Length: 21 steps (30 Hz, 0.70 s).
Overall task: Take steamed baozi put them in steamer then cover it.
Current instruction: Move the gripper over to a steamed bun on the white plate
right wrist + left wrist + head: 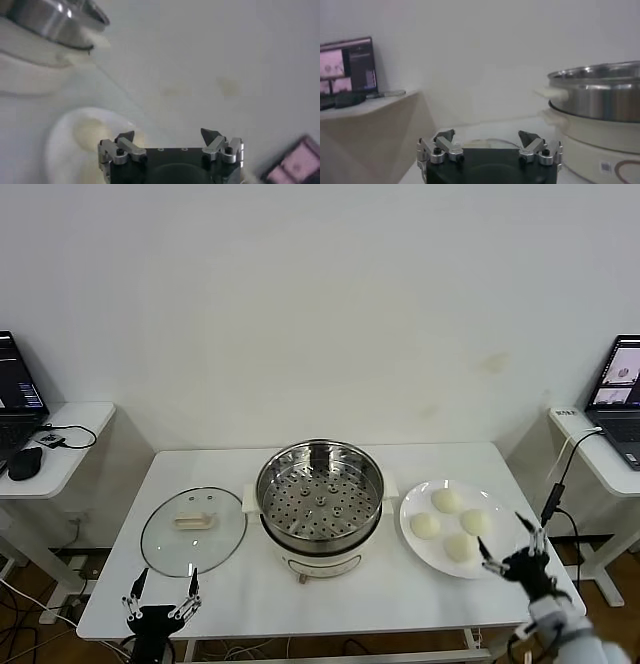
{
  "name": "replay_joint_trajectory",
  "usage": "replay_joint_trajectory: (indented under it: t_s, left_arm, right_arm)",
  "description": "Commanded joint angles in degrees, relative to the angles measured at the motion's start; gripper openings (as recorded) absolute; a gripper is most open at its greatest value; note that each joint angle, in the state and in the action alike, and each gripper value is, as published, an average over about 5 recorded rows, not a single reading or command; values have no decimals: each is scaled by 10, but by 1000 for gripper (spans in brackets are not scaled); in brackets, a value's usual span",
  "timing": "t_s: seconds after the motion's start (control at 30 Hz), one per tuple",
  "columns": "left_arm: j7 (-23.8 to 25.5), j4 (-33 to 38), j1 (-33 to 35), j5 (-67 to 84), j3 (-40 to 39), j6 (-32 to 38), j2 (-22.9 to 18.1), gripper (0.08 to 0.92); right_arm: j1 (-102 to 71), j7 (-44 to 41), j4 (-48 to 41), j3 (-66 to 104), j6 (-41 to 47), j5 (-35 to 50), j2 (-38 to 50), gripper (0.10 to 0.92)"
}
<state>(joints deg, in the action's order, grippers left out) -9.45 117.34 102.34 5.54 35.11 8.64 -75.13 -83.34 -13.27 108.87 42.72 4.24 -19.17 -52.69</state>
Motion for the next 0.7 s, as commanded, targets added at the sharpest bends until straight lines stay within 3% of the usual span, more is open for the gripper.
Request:
replay_joint_trajectory:
  t_s: [0.03,0.3,0.7]
  left_arm:
    - [-6,8,-10,-30,6,12,4,823]
    - [-13,-1,-21,-29,11,15,1,823]
    - [-17,-12,-27,-25,28,21,10,823]
  right_arm:
    - [185,-161,-87,-64,47,-73,182,823]
    - [408,-281,-181,-286,55,10,250,823]
    - [703,-434,-377,-597,15,35,171,823]
